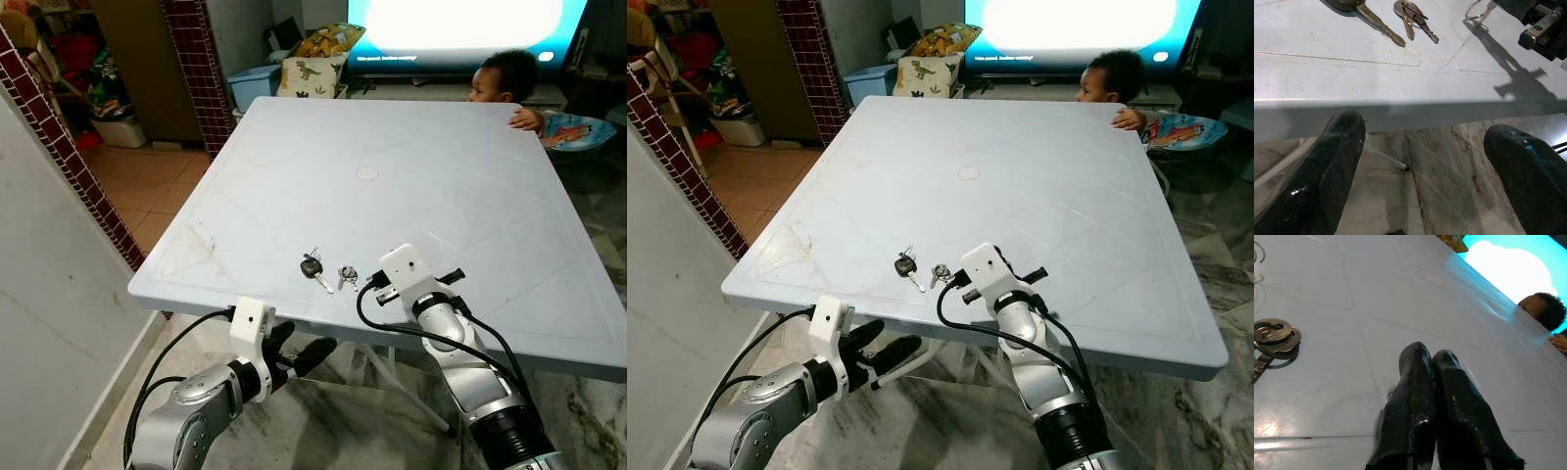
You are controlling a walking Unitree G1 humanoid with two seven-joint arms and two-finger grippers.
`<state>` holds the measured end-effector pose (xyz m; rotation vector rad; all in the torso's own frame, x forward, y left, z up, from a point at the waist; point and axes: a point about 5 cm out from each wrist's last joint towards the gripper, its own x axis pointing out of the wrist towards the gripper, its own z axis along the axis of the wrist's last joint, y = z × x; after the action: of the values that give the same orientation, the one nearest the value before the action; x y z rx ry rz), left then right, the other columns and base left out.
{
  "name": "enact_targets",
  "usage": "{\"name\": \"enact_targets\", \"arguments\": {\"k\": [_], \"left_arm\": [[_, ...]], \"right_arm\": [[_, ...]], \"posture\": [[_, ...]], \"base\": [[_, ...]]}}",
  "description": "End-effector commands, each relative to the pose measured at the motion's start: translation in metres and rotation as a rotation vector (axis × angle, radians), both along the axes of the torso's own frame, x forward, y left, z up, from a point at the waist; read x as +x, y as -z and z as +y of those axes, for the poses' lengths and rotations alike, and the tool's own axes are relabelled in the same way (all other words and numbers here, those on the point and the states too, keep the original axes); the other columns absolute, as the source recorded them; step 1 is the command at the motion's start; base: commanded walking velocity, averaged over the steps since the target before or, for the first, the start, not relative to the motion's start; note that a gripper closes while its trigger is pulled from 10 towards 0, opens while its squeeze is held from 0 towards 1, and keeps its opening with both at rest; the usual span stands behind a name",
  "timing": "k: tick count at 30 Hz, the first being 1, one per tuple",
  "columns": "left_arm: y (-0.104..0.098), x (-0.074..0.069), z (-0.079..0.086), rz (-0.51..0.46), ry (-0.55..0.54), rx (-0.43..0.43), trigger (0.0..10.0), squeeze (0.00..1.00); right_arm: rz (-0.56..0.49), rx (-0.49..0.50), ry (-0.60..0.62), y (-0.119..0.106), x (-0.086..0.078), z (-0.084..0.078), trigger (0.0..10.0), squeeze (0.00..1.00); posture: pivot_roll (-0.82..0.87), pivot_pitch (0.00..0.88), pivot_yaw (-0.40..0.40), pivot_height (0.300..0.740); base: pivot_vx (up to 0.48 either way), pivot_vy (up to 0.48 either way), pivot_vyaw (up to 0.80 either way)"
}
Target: Hang keys on a hook
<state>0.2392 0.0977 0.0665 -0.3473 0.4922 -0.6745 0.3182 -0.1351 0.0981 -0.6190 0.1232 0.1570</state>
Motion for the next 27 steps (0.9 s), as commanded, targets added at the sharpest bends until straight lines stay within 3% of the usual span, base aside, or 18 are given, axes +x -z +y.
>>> {"name": "enact_targets", "arguments": {"k": [1, 9, 15, 16, 17, 18, 19, 23, 27], "left_arm": [[0.0, 0.002, 0.002, -0.007, -0.004, 0.016, 10.0, 0.0], [-0.002, 0.008, 0.004, -0.035, -0.048, 0.023, 10.0, 0.0], [-0.011, 0.026, 0.018, -0.113, -0.219, 0.063, 10.0, 0.0], [-0.014, 0.029, 0.023, -0.132, -0.258, 0.071, 10.0, 0.0], [-0.018, 0.034, 0.031, -0.162, -0.331, 0.084, 10.0, 0.0], [-0.018, 0.035, 0.033, -0.168, -0.345, 0.086, 10.0, 0.0], [-0.019, 0.036, 0.035, -0.175, -0.362, 0.09, 10.0, 0.0], [-0.024, 0.043, 0.048, -0.226, -0.474, 0.139, 10.0, 0.0], [-0.023, 0.045, 0.05, -0.235, -0.494, 0.154, 10.0, 0.0]], "right_arm": [[-0.047, 0.006, -0.01, -0.011, 0.002, 0.002, 0.0, 0.0], [-0.194, 0.048, -0.048, -0.047, 0.007, 0.011, 0.0, 0.0], [-0.216, 0.139, -0.066, -0.059, 0.008, 0.016, 0.0, 0.0], [-0.215, 0.14, -0.078, -0.059, 0.006, 0.016, 4.2, 0.0], [-0.209, 0.158, -0.096, -0.059, 0.003, 0.017, 7.8, 0.0], [-0.207, 0.162, -0.099, -0.059, 0.003, 0.017, 7.8, 0.0], [-0.204, 0.164, -0.101, -0.059, 0.002, 0.017, 10.0, 0.0], [-0.199, 0.152, -0.118, -0.057, -0.004, 0.017, 10.0, 0.0], [-0.187, 0.165, -0.105, -0.054, -0.006, 0.016, 10.0, 0.0]], "posture": [[-0.06, 0.0, 0.097, 0.74], [-0.06, 0.0, 0.097, 0.74], [-0.06, 0.0, 0.09, 0.74], [-0.06, 0.0, 0.088, 0.74], [-0.06, 0.0, 0.088, 0.74], [-0.06, 0.0, 0.088, 0.74], [-0.06, 0.0, 0.086, 0.74], [-0.06, 0.0, 0.086, 0.74], [-0.06, 0.0, 0.093, 0.74]], "base": [[0.0, 0.0, 0.0], [0.0, 0.0, 0.0], [0.0, 0.0, 0.0], [0.0, 0.0, 0.0], [0.0, 0.0, 0.0], [0.0, 0.0, 0.0], [0.0, 0.0, 0.0], [0.0, 0.0, 0.0], [0.0, 0.0, 0.7]]}}
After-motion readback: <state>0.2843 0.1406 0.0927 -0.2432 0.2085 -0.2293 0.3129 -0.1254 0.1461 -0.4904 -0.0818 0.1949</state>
